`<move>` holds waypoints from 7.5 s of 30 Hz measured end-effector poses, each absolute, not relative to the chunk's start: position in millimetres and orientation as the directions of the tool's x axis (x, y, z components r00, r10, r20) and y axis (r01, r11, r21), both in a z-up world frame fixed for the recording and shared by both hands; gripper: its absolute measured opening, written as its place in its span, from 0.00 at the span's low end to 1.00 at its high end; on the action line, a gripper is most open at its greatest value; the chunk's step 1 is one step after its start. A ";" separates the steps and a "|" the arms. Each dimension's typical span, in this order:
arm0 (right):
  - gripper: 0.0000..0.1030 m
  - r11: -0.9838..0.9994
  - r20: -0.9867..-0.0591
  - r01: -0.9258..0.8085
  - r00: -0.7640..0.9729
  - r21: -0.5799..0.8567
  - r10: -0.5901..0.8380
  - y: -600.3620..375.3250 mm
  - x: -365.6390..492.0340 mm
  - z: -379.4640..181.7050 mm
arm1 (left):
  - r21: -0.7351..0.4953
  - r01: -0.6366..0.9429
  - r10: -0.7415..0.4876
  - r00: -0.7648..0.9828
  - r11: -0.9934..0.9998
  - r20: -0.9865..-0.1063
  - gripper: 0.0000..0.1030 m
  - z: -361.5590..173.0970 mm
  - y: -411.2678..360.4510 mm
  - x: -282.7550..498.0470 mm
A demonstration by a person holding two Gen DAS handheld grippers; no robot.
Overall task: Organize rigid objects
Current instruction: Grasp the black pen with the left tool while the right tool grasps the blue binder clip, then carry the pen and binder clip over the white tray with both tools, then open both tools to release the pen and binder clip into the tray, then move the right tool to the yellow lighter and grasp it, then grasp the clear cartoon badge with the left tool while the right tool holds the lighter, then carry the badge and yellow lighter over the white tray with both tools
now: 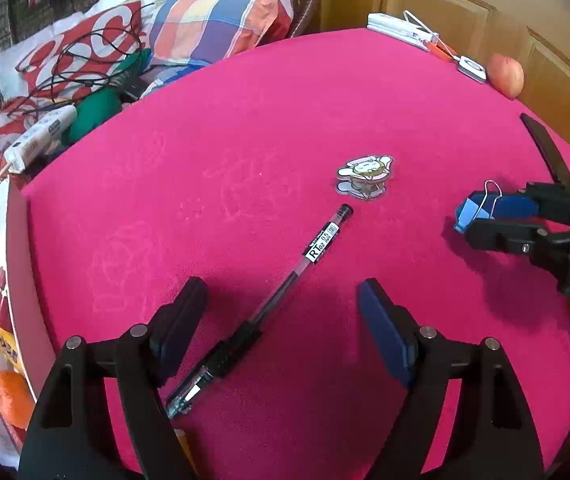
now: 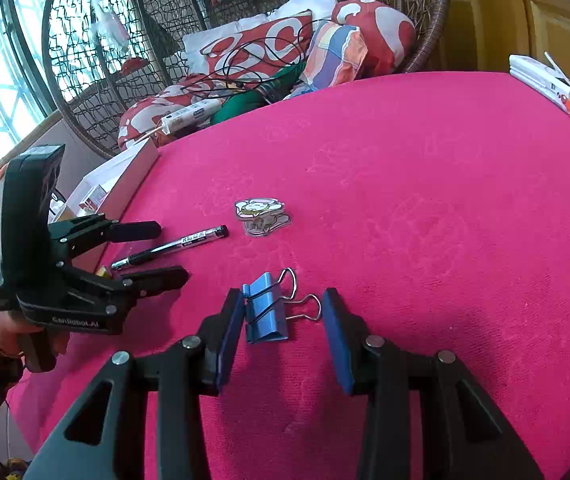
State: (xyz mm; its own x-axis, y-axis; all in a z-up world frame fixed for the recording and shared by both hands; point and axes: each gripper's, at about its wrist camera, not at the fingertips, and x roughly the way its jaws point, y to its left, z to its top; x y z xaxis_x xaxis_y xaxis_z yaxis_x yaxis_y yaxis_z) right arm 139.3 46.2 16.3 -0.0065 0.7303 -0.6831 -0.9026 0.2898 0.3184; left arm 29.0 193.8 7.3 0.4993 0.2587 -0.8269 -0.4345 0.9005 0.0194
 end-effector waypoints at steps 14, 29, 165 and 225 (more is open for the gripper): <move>0.39 0.315 -0.643 -0.903 0.059 0.291 0.763 35.3 136.4 28.0 | -0.094 -0.411 0.188 0.593 0.907 -0.783 0.08 24.0 155.0 19.2; 0.39 0.303 -0.391 -0.908 0.178 0.288 0.903 -0.4 112.9 106.3 | -0.130 -0.442 0.324 0.800 0.888 -0.505 0.08 115.5 97.9 -32.2; 1.00 -0.474 -0.777 -0.880 -0.276 -0.033 0.566 177.5 -59.6 11.9 | -0.325 -0.762 0.600 0.643 0.560 -0.475 1.00 87.8 195.3 -266.2; 0.79 0.172 -0.642 -0.981 0.076 0.087 0.763 -8.0 110.3 30.8 | -0.139 -0.595 0.318 0.596 0.792 -0.737 0.44 12.6 179.6 95.5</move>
State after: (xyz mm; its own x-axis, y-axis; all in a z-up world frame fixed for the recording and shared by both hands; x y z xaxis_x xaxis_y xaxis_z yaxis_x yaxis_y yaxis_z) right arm 110.3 -8.0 30.8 0.0764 0.7630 -0.6419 -0.9813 0.1717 0.0872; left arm 95.5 179.6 12.6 0.5961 0.3183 -0.7371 -0.5948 0.7917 -0.1392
